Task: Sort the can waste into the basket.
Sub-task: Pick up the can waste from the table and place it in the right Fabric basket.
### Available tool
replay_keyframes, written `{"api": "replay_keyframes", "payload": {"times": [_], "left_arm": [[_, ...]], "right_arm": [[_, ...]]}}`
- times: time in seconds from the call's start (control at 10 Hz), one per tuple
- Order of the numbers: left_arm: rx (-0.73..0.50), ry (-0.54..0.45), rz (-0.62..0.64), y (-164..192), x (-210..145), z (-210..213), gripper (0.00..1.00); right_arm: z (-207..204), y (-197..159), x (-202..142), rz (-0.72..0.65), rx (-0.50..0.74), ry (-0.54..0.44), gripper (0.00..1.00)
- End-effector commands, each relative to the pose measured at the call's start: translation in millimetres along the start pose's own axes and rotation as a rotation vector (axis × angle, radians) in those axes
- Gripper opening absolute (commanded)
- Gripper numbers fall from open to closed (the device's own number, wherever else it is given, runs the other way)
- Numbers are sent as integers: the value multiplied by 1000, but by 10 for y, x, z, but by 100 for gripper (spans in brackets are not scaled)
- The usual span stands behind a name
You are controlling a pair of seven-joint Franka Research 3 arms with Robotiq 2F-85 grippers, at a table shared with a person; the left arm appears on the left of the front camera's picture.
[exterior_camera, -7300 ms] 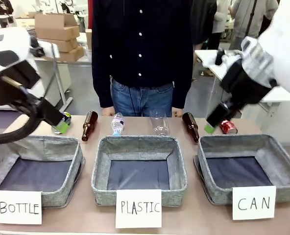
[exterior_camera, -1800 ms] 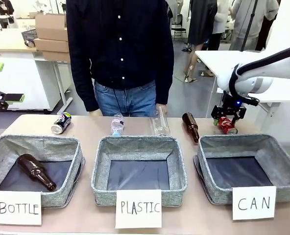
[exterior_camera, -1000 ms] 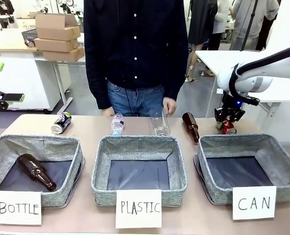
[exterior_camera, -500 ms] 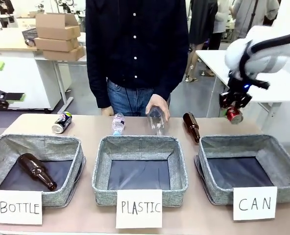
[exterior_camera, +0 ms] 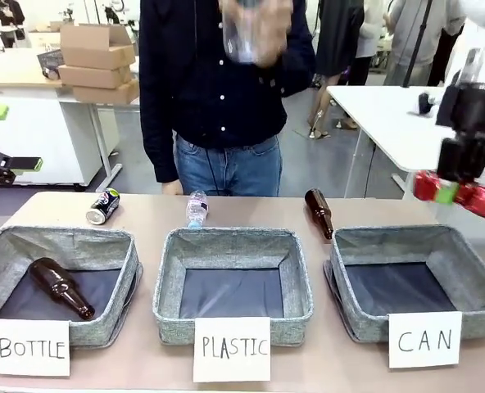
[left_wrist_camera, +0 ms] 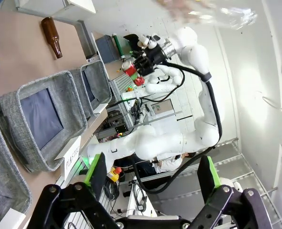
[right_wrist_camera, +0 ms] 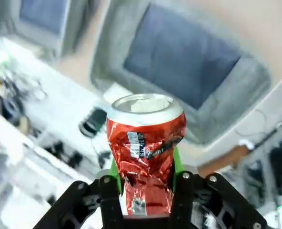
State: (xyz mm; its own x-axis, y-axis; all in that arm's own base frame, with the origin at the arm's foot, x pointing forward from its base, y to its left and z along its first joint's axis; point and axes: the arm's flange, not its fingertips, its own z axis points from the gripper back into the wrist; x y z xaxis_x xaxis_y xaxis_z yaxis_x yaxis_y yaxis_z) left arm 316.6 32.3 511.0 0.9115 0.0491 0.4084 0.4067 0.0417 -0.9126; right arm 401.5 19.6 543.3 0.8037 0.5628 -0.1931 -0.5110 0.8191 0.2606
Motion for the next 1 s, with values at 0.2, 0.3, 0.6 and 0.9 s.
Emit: {"api": "replay_keyframes", "payload": {"times": [0.2,0.3,0.6,0.9], "left_arm": [[-21,-8,-23,-12,9,-23,100],[-21,-8,-23,-12,9,-23,100],[-21,-8,-23,-12,9,-23,100],[-21,-8,-23,-12,9,-23,100]], "right_arm": [[-304,25,-29,214,-142,13,0],[-294,22,-23,246,-151,8,0],[-263,17,-8,273,-145,18,0],[-264,-9,-14,295,-149,-2,100]]}}
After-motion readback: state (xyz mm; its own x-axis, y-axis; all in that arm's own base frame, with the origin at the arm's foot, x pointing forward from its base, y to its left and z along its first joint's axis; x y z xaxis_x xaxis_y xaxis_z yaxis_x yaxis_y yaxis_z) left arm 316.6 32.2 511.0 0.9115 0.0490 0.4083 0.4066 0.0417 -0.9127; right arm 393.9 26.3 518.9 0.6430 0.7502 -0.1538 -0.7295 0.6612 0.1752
